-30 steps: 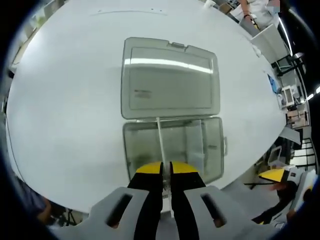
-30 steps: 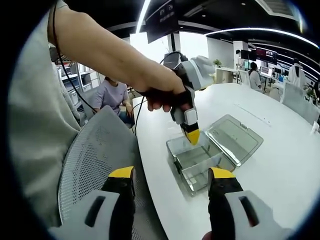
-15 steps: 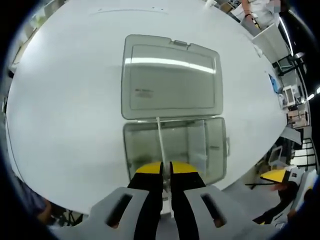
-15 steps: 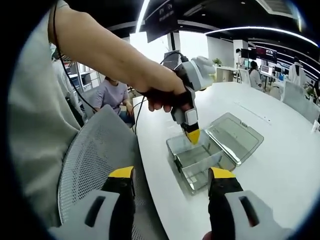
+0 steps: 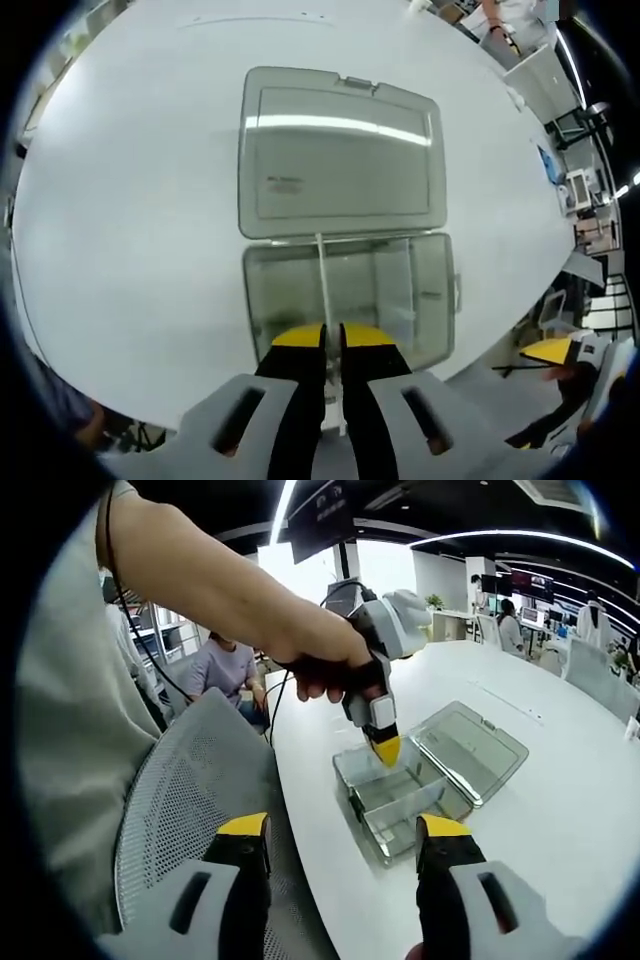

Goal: Insert the divider into the dual guide fixture by aligning both edges with the guide slots and pushing it downward to the bottom, including one-sided entry, uneven engagement, binding, and posture correction.

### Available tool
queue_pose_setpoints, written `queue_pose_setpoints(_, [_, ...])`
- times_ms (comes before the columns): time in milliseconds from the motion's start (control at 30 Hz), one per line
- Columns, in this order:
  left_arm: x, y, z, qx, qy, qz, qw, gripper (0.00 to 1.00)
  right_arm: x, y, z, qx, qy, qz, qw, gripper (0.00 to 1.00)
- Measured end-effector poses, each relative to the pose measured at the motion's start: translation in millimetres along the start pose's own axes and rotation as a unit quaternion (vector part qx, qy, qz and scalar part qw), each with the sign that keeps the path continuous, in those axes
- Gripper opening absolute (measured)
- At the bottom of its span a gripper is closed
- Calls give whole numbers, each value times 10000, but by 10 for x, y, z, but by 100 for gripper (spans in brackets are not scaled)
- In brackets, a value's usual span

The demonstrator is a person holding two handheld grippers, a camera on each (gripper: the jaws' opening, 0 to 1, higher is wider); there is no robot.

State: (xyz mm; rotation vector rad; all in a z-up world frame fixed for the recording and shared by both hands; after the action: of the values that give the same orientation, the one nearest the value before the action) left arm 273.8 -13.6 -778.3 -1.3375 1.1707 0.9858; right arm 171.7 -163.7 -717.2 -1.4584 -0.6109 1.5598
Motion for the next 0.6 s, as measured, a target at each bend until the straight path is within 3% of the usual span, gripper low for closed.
queue_pose_setpoints(600, [0,8,-20,12,-54,14,10000,2,-10,10,4,8,-15,-8,10000,55])
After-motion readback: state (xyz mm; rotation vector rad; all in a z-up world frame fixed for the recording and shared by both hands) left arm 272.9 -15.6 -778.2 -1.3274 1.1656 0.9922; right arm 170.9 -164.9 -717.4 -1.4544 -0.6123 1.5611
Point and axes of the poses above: the point that each gripper's makers call its tool centre point, and the gripper's own axes: x roughly forward along the fingers, z roughly to its left, y roughly out of its underside, the point moved 5 cm from there along -x, roughly backward along the fingers, and after that the axes turned 10 degrees about -y, right-handed, at the moved point
